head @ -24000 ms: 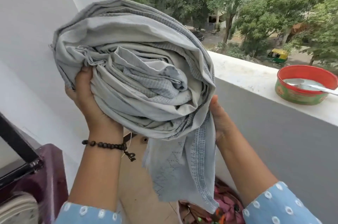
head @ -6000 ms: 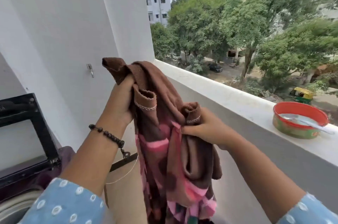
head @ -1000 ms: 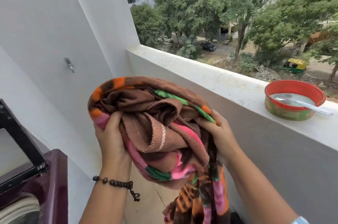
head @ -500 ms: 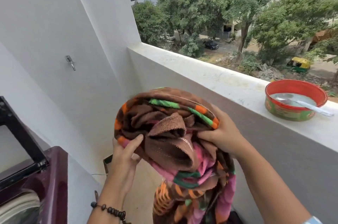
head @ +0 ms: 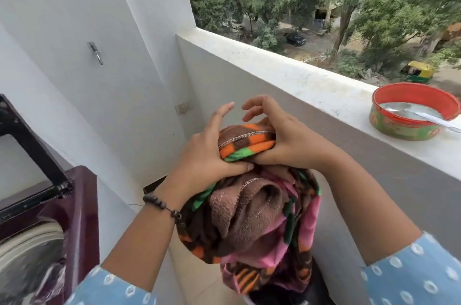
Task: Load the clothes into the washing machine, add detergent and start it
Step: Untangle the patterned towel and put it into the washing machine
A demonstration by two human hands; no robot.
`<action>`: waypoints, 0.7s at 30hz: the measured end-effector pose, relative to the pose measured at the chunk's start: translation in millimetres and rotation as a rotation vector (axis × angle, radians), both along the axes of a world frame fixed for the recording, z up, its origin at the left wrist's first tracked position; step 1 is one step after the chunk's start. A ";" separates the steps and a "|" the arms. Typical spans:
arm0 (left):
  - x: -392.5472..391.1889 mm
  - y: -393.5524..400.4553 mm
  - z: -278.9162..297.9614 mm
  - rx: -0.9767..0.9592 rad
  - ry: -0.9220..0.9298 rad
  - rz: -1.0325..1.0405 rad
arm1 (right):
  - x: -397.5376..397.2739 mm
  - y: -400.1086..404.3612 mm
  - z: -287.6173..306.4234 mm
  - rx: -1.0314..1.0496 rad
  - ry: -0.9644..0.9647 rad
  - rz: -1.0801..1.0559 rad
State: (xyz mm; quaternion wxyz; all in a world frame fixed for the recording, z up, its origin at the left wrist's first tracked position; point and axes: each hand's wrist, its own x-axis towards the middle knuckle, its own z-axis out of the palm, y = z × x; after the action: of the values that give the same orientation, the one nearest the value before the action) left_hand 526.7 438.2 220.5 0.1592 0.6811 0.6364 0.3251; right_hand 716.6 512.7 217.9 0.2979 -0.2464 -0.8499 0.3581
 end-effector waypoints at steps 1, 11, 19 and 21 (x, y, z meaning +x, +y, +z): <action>-2.9 2.4 -0.4 0.011 -0.062 -0.016 | 4.4 2.1 -6.0 -0.085 0.070 0.002; -29.1 25.6 18.5 0.427 -1.142 0.017 | 36.6 8.0 -110.7 -0.887 0.401 0.157; -0.2 18.8 5.2 0.482 -1.307 0.200 | -7.0 -4.4 -126.7 -1.151 0.665 0.106; 1.4 13.6 -2.9 0.412 -1.260 0.187 | -12.7 -4.0 -120.0 -1.105 0.625 0.020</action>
State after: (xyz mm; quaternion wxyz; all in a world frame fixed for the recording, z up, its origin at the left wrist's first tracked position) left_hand 528.1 451.7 217.6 0.3384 0.3197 0.4031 0.7879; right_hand 703.9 508.7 97.9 0.3574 -0.2396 -0.4149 0.8017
